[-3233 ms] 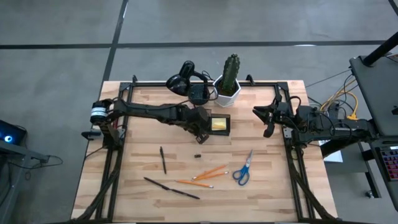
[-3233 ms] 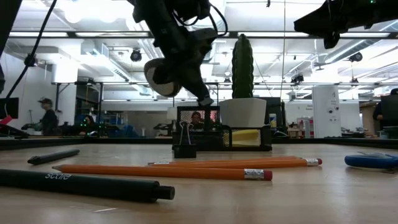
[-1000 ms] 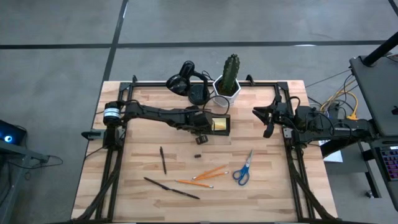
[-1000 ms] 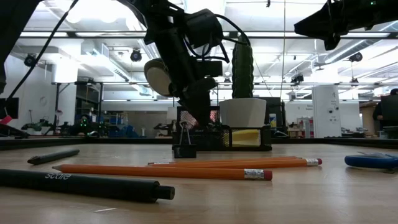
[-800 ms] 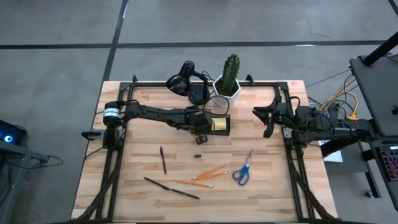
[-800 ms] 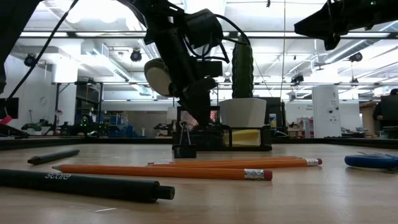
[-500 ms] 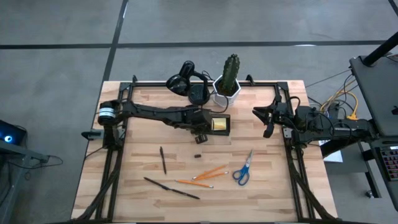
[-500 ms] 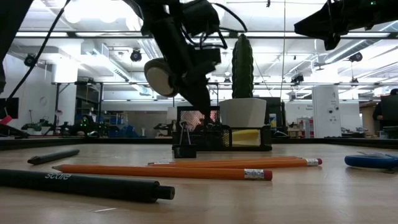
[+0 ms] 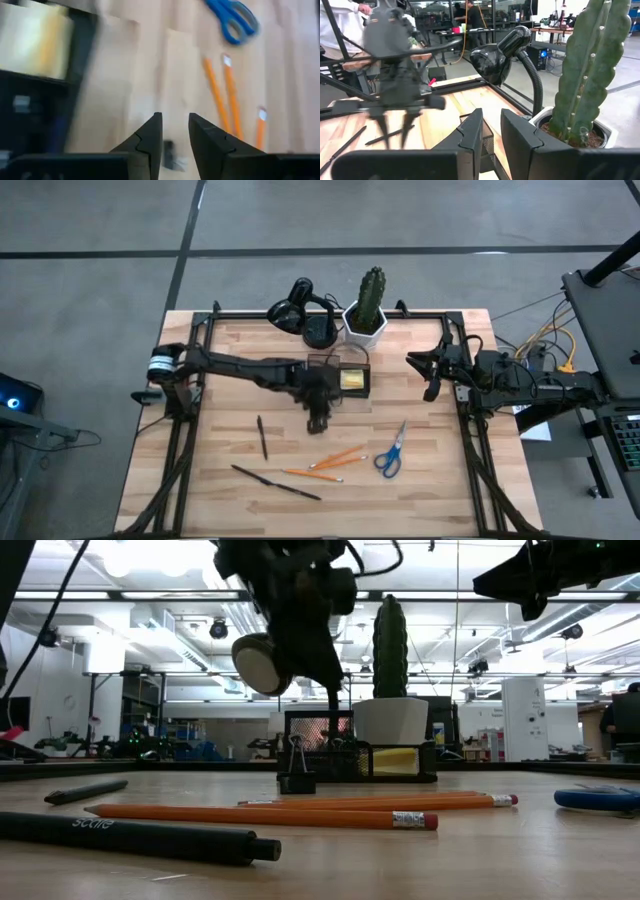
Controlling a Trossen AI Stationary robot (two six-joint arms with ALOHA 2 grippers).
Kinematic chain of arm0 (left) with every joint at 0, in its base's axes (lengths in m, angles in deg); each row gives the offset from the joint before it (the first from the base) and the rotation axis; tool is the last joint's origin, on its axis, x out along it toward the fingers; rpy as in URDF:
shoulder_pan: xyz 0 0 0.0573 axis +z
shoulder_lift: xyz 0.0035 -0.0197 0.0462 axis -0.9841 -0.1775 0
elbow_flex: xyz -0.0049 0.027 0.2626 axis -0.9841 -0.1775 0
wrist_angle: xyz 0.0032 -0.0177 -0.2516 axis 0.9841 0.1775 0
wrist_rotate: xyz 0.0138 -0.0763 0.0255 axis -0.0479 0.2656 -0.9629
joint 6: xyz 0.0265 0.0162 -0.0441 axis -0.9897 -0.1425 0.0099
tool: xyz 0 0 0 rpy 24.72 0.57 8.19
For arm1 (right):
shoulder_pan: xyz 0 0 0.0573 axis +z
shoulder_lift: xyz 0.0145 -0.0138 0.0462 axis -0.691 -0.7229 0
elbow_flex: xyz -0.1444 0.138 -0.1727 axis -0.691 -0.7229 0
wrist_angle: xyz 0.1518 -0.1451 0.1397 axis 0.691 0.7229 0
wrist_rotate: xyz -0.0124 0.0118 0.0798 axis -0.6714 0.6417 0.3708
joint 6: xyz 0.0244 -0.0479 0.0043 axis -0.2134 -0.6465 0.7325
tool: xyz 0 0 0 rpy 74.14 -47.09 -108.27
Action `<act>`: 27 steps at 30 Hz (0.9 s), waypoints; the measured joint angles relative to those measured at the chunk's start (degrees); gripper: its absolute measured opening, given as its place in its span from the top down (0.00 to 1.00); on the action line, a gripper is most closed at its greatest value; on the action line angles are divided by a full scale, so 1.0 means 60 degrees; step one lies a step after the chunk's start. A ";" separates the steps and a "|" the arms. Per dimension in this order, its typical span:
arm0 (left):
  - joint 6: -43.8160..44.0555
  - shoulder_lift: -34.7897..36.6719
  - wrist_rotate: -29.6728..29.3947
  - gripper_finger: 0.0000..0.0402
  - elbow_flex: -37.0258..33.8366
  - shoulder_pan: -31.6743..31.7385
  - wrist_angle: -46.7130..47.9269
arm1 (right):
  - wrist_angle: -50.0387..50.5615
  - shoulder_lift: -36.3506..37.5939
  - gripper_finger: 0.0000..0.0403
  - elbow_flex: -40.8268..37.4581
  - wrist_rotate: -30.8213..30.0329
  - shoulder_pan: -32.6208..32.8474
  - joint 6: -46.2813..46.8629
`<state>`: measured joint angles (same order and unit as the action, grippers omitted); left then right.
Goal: Pick and place office supplies into organizer
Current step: Put the black binder paper clip into the black desk organizer
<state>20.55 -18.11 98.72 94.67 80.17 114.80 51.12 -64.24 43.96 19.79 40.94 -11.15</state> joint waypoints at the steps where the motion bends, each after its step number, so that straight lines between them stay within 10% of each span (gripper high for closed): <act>1: -0.0098 0.0002 0.0025 0.78 0.0000 -0.0140 0.0064 | 0.0000 0.0001 0.86 0.0001 0.0000 0.0000 0.0000; 12: 0.0907 -0.0122 -0.0126 0.48 -0.0001 -0.0712 0.0494 | 0.0015 0.0000 0.86 0.0000 0.0001 0.0000 -0.0025; 27: 0.1311 -0.0665 -0.0710 0.46 -0.0397 -0.0788 0.0725 | 0.0084 0.0000 0.86 0.0000 0.0004 0.0003 0.0002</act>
<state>28.41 -22.10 94.46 92.30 75.44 119.15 51.62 -64.24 43.96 19.81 40.96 -11.14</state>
